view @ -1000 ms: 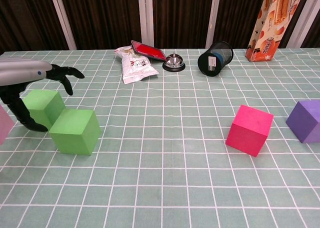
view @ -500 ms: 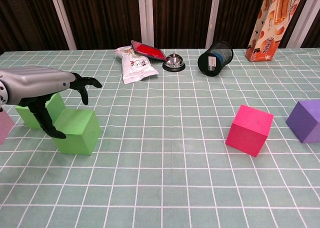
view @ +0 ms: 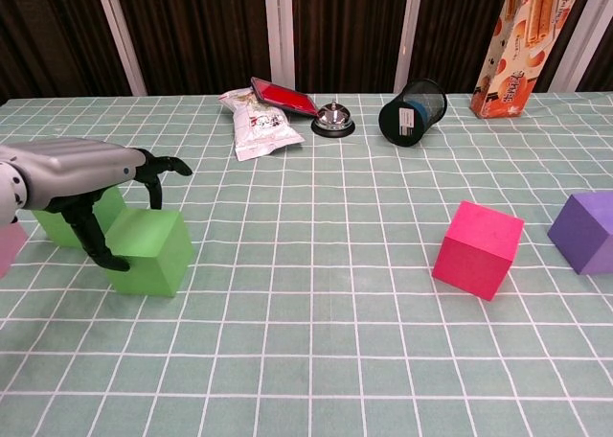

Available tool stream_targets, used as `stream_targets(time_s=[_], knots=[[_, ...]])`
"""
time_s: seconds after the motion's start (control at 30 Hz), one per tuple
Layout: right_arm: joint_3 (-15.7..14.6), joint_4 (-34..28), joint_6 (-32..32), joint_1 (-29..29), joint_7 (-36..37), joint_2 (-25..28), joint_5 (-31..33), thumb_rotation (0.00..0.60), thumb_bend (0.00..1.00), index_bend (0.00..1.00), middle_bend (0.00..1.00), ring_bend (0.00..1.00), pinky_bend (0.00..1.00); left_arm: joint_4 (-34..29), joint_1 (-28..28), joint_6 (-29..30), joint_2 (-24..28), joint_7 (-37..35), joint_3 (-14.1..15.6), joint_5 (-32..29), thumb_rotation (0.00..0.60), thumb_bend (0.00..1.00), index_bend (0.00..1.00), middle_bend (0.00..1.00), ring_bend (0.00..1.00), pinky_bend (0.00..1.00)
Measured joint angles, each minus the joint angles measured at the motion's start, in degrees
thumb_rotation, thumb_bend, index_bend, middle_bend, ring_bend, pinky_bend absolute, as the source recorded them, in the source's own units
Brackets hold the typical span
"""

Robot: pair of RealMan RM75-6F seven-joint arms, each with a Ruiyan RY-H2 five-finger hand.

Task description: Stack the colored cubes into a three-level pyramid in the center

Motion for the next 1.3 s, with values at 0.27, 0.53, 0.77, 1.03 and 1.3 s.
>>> stream_targets(time_s=[0.27,0.53,0.77,1.03,1.3], knots=[[0.13,-0.34,-0.23,0.02,0.02,-0.03,0.53,0.600,0.34,0.00,0.00,0.00,0.00,2.05,-0.90,0.55,-2.71,-1.77,-0.30,0.93,0.600,0.20,0.08,0.42,0.09,0.13],[0.24,-0.76,-0.86,0.07,0.45,0.25,1.19,0.600,0.34,0.00,0.00,0.00,0.00,0.30,-2.95,2.63,-3.41,-1.19,-3.63,0.37,0.600,0.20,0.09,0.42,0.09,0.13],[0.27,-1.11,-1.61,0.28,0.57,0.33,1.75,0.600,0.34,0.00,0.00,0.00,0.00,1.63,-7.80,2.72,-5.98,2.08,-8.34,-7.24,0.600,0.20,0.10,0.42,0.09,0.13],[0.41,-1.59,-2.94,0.60,0.89,0.41,2.97,0.600,0.34,0.00,0.00,0.00,0.00,11.58,-16.88,0.44,-12.44,6.13,-13.84,-16.90,0.600,0.20,0.11,0.42,0.09,0.13],[0.80,-2.17,-3.95,0.73,1.86,0.94,4.51,0.600,0.34,0.00,0.00,0.00,0.00,24.40,-25.42,-2.82,-19.93,9.78,-16.53,-25.38,0.600,0.20,0.11,0.42,0.09,0.13]])
